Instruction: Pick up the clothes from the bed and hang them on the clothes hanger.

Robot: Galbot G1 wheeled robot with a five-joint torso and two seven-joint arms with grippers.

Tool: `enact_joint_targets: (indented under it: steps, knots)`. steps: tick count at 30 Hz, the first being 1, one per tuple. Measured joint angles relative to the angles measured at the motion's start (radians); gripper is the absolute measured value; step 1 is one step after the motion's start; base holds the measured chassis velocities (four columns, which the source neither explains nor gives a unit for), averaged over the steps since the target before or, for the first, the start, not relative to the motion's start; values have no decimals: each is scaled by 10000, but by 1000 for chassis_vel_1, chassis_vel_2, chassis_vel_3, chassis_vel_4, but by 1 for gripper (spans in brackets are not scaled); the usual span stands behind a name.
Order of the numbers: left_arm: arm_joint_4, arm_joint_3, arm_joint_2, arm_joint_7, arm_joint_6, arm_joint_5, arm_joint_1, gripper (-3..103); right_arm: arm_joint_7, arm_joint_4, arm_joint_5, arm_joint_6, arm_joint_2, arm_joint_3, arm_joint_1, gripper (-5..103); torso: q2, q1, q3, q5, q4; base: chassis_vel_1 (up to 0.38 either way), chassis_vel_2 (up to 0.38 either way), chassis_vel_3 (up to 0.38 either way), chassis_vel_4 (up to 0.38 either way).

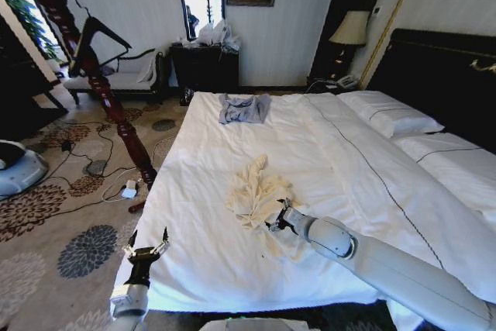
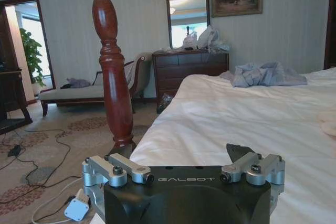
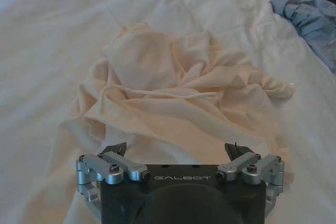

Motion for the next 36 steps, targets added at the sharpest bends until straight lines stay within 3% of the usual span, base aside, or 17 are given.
enact_joint_targets:
  steps: [10, 11, 13, 17, 20, 23, 25, 29, 31, 32, 36]
  knots:
    - [73, 2, -39, -30, -57, 18, 57, 100, 79, -211, 44, 6, 399, -500, 318, 103, 0, 0, 0, 0, -1, 0, 0, 0, 0]
    - [75, -25, -28, -36, -71, 5, 83, 100, 98, -279, 93, 6, 537, -580, 408, 95, 0, 0, 0, 1, 0, 0, 0, 0, 0]
    - [76, -50, -13, -47, -75, -9, 95, 100, 106, -309, 134, 6, 594, -617, 447, 95, 0, 0, 0, 0, 0, 0, 0, 0, 0]
    - [84, -136, 64, -101, -81, -125, 132, 100, 133, -471, 419, 6, 835, -727, 528, 77, 0, 0, 0, 0, -1, 0, 0, 0, 0]
    - [93, -151, 87, -107, -87, -145, 149, 100, 134, -550, 448, 7, 896, -741, 537, 71, 0, 0, 0, 0, -1, 0, 0, 0, 0]
    - [113, -154, 90, -114, -98, -150, 151, 100, 117, -573, 460, 7, 914, -736, 510, 54, 0, 0, 0, -1, -1, 0, 0, 0, 0]
    - [116, -154, 88, -115, -101, -150, 151, 100, 107, -576, 460, 15, 911, -732, 494, 54, 0, 0, 0, -1, -2, 0, 0, 0, 0]
    - [134, -160, 80, -129, -134, -151, 157, 100, -134, -764, 316, 1036, 851, -640, 348, 33, 0, 1, 0, 0, -2, 0, 0, 0, 0]
    - [138, -160, 78, -131, -140, -151, 164, 100, -211, -795, 279, 1177, 830, -591, 319, 33, 0, 0, 0, 0, -2, 0, 0, 0, 0]
    - [139, -161, 73, -135, -143, -146, 170, 100, -320, -822, 255, 1388, 784, -477, 257, 22, 0, 0, 0, 0, -2, 0, 0, 0, 0]
    - [139, -153, 56, -137, -143, -125, 169, 100, -512, -922, 224, 1976, 688, -239, 130, 12, 1, 0, 0, 0, -2, 0, 0, 0, 0]
